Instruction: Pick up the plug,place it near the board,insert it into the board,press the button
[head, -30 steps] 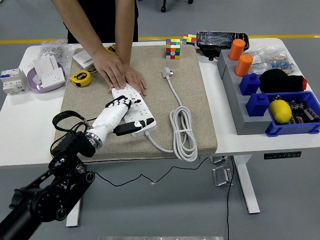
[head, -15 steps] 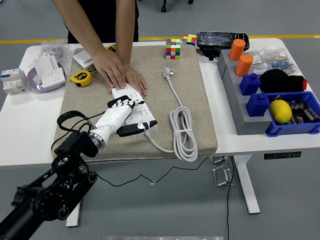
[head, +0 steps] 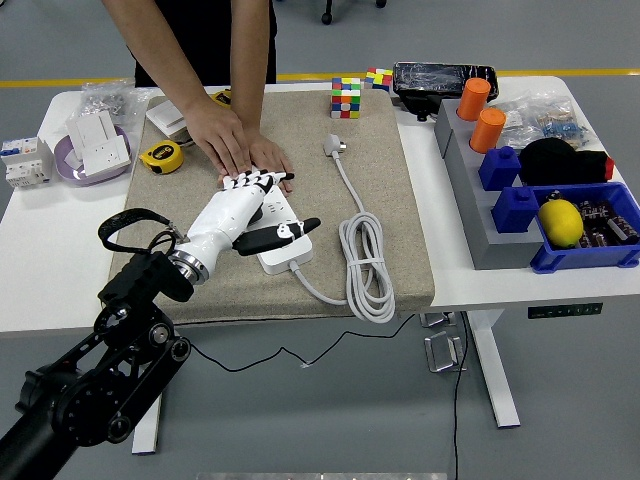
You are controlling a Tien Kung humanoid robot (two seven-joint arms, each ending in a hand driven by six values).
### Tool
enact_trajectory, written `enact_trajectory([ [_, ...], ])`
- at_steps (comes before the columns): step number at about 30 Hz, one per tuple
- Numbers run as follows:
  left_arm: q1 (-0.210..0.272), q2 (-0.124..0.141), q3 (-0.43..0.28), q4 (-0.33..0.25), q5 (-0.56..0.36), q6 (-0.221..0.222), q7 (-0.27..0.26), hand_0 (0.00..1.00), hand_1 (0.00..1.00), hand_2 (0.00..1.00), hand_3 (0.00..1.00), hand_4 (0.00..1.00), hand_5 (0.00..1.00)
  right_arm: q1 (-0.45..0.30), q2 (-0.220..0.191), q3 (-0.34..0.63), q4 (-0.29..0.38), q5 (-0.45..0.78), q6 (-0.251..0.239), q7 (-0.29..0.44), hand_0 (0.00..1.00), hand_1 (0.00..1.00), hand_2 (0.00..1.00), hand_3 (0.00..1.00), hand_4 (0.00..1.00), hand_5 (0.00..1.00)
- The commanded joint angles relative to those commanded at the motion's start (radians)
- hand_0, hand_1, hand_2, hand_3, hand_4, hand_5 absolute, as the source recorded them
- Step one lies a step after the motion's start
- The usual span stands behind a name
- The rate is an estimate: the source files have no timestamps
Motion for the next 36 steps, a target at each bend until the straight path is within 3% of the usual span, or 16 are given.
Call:
enact_trajectory([
  [4, 0.028, 0.028, -0.018, -0.152, -0.010, -0.009, 0.033, 0.970, 0.924, 0.889, 0.900, 0.998, 0.875, -0.002, -0.001, 0.002, 0.000, -0.001, 0.000, 0.000, 0.880, 0.831, 0.809, 0.833, 0.998, 0.998],
  [5, 0.032, 0.033, -0.020, -0.193, -0.006, -0.020, 0.041, 0.505, 0.547, 0.506, 0.882, 0.853, 0.444, -0.003, -0.001, 0.002, 0.000, -0.001, 0.000, 0.000, 0.880, 0.831, 0.809, 0.831, 0.998, 0.998],
  [8, 0.062, 0.059, -0.031, -0.308, 0.023, -0.102, 0.087, 0.505, 0.547, 0.506, 0.882, 0.853, 0.444, -0.005, -0.001, 0.004, 0.000, -0.002, 0.000, 0.000, 0.880, 0.831, 0.809, 0.831, 0.998, 0.998],
  [10, 0.080, 0.072, -0.035, -0.347, 0.056, -0.158, 0.112, 0.505, 0.547, 0.506, 0.882, 0.853, 0.444, -0.005, -0.001, 0.006, 0.000, -0.003, 0.000, 0.001, 0.880, 0.831, 0.809, 0.831, 0.998, 0.998],
  [11, 0.090, 0.078, -0.036, -0.347, 0.075, -0.188, 0.123, 0.285, 0.228, 0.310, 0.882, 0.683, 0.238, -0.006, -0.001, 0.007, 0.001, -0.004, 0.000, 0.001, 0.880, 0.830, 0.809, 0.831, 0.998, 0.998],
  [16, 0.117, 0.097, -0.036, -0.347, 0.100, -0.293, 0.154, 0.285, 0.228, 0.310, 0.882, 0.683, 0.238, -0.008, 0.000, 0.007, 0.000, -0.003, 0.001, 0.000, 0.880, 0.830, 0.809, 0.831, 0.998, 0.998],
  [17, 0.119, 0.099, -0.035, -0.347, 0.100, -0.310, 0.160, 0.218, 0.097, 0.185, 0.867, 0.510, 0.087, -0.008, -0.001, 0.007, 0.000, -0.003, 0.001, 0.000, 0.879, 0.831, 0.809, 0.832, 0.998, 0.998],
  [22, 0.116, 0.105, -0.029, -0.347, 0.100, -0.398, 0.179, 0.218, 0.097, 0.185, 0.867, 0.510, 0.087, -0.007, -0.002, 0.008, 0.000, -0.002, 0.000, -0.001, 0.879, 0.831, 0.809, 0.832, 0.998, 0.998],
  [23, 0.114, 0.106, -0.025, -0.347, 0.100, -0.424, 0.182, 0.181, 0.058, 0.150, 0.890, 0.561, 0.002, -0.007, -0.002, 0.006, 0.000, -0.002, 0.001, -0.001, 0.879, 0.830, 0.808, 0.832, 0.998, 0.998],
  [29, 0.098, 0.100, -0.007, -0.346, 0.100, -0.544, 0.207, 0.174, 0.050, 0.144, 0.912, 0.590, 0.002, -0.006, -0.002, 0.008, 0.000, -0.002, 0.000, -0.001, 0.880, 0.830, 0.809, 0.831, 0.998, 0.998],
  [32, 0.083, 0.093, 0.008, -0.314, 0.100, -0.561, 0.210, 0.174, 0.050, 0.144, 0.912, 0.590, 0.002, -0.005, -0.002, 0.007, 0.000, -0.002, 0.001, -0.001, 0.880, 0.830, 0.809, 0.831, 0.998, 0.998],
  [36, 0.052, 0.074, 0.034, -0.235, 0.100, -0.541, 0.195, 0.173, 0.049, 0.147, 0.914, 0.591, 0.002, -0.004, -0.001, 0.007, 0.001, -0.002, 0.001, 0.000, 0.879, 0.829, 0.809, 0.831, 0.998, 0.998],
])
